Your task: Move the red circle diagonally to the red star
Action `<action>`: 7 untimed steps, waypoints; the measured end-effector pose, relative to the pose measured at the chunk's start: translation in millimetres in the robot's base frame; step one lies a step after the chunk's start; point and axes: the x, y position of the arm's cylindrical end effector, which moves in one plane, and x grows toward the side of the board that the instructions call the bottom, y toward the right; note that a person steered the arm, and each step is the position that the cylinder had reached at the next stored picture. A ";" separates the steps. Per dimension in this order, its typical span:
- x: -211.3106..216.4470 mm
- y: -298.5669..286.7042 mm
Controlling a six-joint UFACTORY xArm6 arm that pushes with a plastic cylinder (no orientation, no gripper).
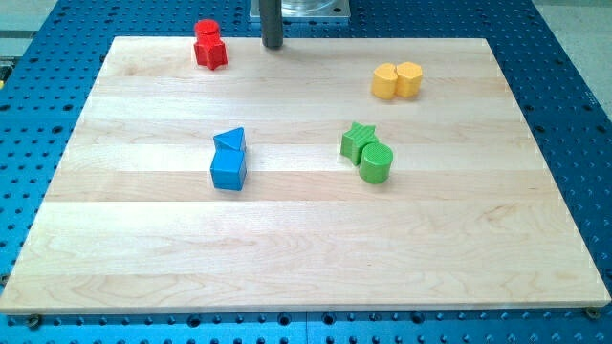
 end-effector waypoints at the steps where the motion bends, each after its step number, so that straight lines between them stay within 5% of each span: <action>1: -1.2 -8.8; 3: 5.8 -57.4; 5: 79.6 -130.3; 7: -1.5 -143.3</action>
